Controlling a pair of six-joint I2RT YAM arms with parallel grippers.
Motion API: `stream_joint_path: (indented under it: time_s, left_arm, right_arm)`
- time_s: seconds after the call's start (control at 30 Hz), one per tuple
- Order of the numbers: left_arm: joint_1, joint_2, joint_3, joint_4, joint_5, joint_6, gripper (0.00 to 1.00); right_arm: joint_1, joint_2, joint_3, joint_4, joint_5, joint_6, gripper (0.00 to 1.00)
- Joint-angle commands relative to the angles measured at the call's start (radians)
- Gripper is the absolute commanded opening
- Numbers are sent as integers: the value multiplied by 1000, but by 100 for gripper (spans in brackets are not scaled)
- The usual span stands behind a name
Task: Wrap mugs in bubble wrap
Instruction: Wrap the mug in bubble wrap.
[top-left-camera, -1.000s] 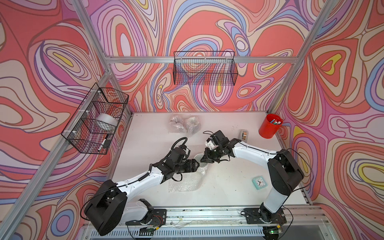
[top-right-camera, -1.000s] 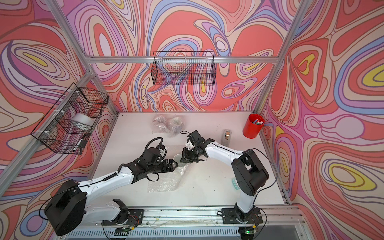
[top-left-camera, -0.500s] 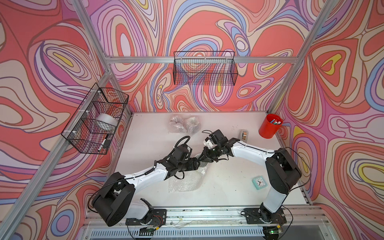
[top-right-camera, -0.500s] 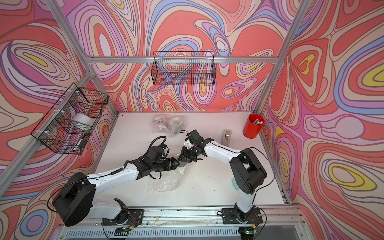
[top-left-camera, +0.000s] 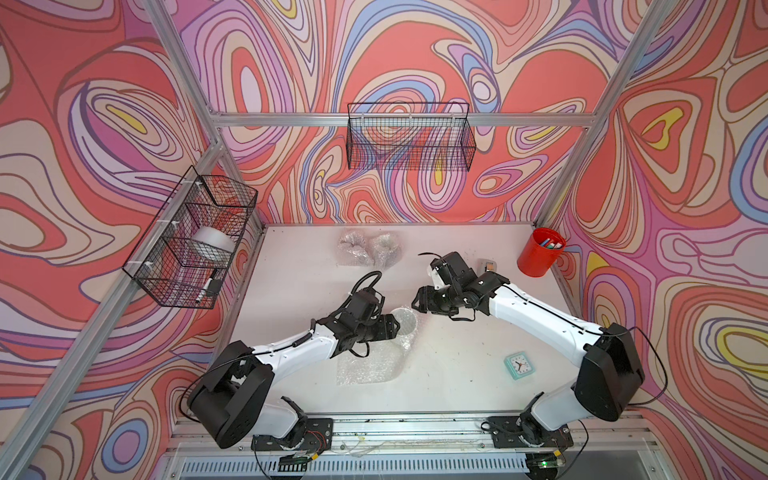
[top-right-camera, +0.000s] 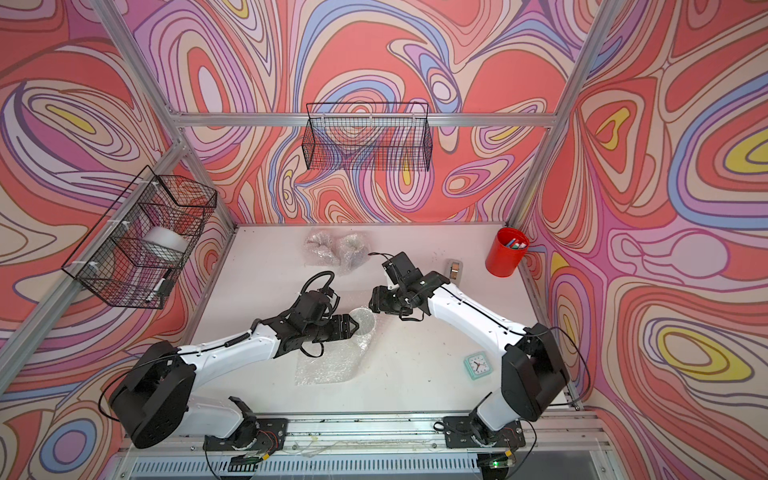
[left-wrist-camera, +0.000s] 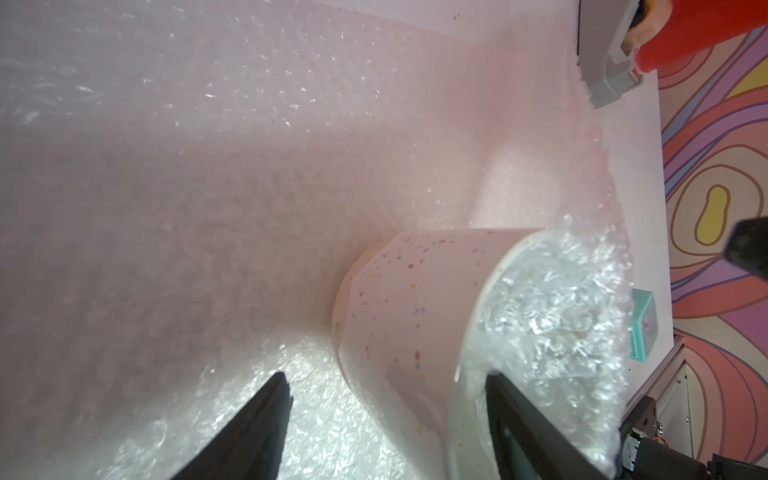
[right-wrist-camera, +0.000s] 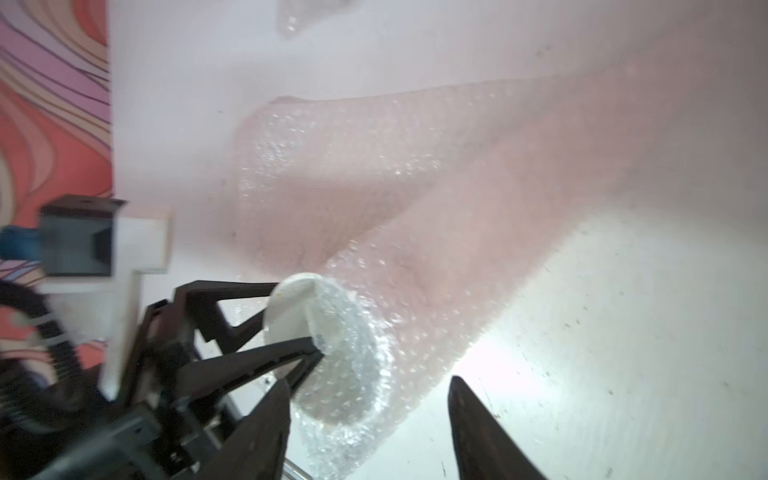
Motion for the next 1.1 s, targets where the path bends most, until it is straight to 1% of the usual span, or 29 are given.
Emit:
stream_joint_path:
  time_s: [0.0,0.07,0.17,0.23,0.27,0.33,0.43,0.53,0.63,0.7,0.83,0.87,0.93,0.97,1.03,1.07]
  left_arm:
    - [-6,11,18,-49,-12,-7,76]
    - [-6,11,19,-49,-13,-10,76]
    - [-6,6,20,-50,-17,-14,75]
    - [-7,1,20,-50,-23,-18,76]
    - [-6,-3,20,-48,-24,-19,75]
    - [-6,-12,18,-38,-23,-26,75]
    - [-6,-16,17,-2,-3,-31,80]
    - [-6,2,27,18,14,-37,86]
    - [-6,30,37,33,24,-41,88]
    - [-8,51,43,40,30,-45,89]
    - [-8,98,67,6,11,-50,89]
    - [-8,107,70,-6,4,-55,88]
    - [-8,115,74,-21,-11,-55,87]
    - [-8,115,74,-33,-22,-55,86]
    - [-8,107,71,-40,-37,-51,85]
    - [-8,105,73,-45,-41,-47,85]
  right_arm:
    - [37,70,45,-113,122,-53,70]
    - [58,110,74,-124,132,-60,72]
    - [87,176,114,-154,159,-58,73]
    - [98,206,129,-184,190,-43,70]
    - [101,242,130,-189,196,-35,69]
    - [103,266,125,-184,191,-25,66]
    - [106,289,120,-156,162,-19,62]
    - [107,296,121,-131,133,-11,60]
    - [109,291,124,-112,113,-9,60]
    - [109,281,126,-99,104,-9,59]
    - [108,232,113,-54,72,-18,60]
    - [109,202,102,-33,74,-26,61]
    - [108,98,46,30,95,-43,66]
    - [104,39,9,58,138,-43,69]
    - [62,-47,-50,92,183,-39,72]
    - [20,-70,-72,102,187,-28,72]
